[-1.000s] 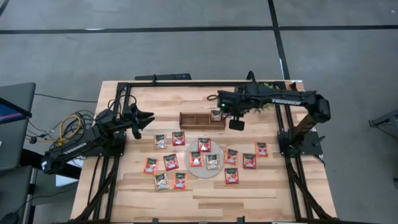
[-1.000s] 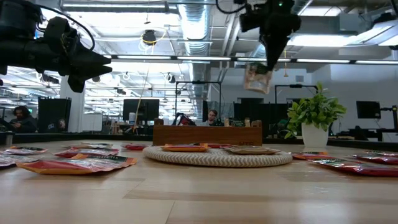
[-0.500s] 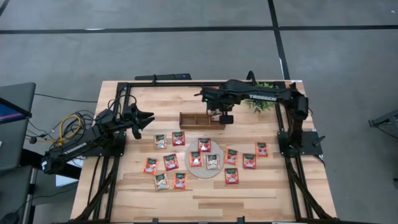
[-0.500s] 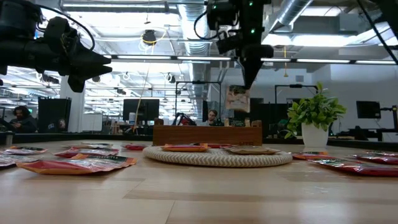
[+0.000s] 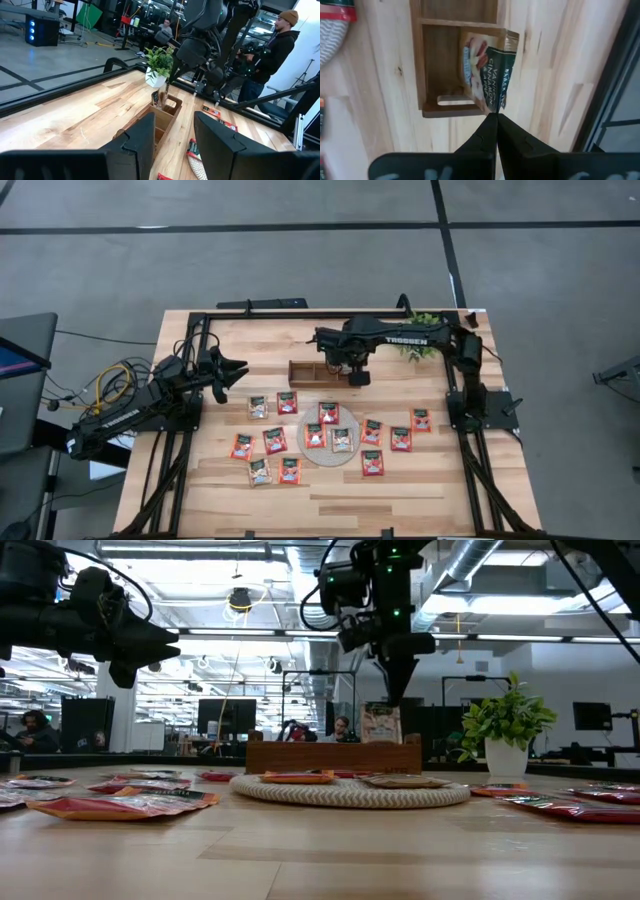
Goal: Pick & Place Tea
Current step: Put the brown tea bag into the right section of the wooden organizer
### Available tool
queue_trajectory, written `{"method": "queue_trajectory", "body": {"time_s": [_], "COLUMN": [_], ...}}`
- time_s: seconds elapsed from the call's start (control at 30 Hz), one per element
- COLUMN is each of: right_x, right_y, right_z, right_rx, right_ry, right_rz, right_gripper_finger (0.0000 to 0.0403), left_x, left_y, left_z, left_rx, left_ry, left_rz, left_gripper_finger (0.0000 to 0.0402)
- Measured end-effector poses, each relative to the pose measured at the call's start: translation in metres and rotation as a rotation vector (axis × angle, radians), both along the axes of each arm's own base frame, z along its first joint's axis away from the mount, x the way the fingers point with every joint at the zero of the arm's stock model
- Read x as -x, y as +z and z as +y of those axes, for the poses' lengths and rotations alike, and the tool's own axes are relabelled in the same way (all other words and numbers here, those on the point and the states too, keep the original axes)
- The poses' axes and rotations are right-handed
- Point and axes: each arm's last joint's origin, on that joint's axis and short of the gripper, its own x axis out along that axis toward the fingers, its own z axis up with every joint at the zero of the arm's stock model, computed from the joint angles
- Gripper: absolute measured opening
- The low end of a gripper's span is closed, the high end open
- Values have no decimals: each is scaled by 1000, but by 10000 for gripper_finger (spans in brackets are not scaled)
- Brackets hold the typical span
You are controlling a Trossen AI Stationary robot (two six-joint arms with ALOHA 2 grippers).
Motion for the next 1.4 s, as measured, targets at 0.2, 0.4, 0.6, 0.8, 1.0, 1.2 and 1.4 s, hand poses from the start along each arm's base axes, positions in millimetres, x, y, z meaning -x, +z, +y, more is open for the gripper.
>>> {"method": "queue_trajectory", "body": {"time_s": [0.2,0.4,0.6,0.8,1.0,1.2,1.4], "right_x": [0,0,-1,-1,-1,0,4], "right_y": [0,0,0,0,0,0,-1], "right_z": [0,-1,0,0,0,0,-6], "right_rx": [-5,-37,-53,-51,-51,-47,-51], "right_ry": [-2,-5,-28,-29,-29,-30,-48], "right_rz": [2,-7,-24,-32,-32,-13,10], "right_gripper_finger": [0,0,0,0,0,0,0], "left_x": [0,0,0,0,0,0,0], "left_y": [0,0,0,0,0,0,0], "left_z": [0,0,0,0,0,0,0], "left_rx": [-1,-1,-1,0,1,1,2], "left_ry": [0,0,0,0,0,0,0], "left_rz": [0,0,0,1,0,0,0], "left_gripper_finger": [128,128,128,128,128,128,128]}}
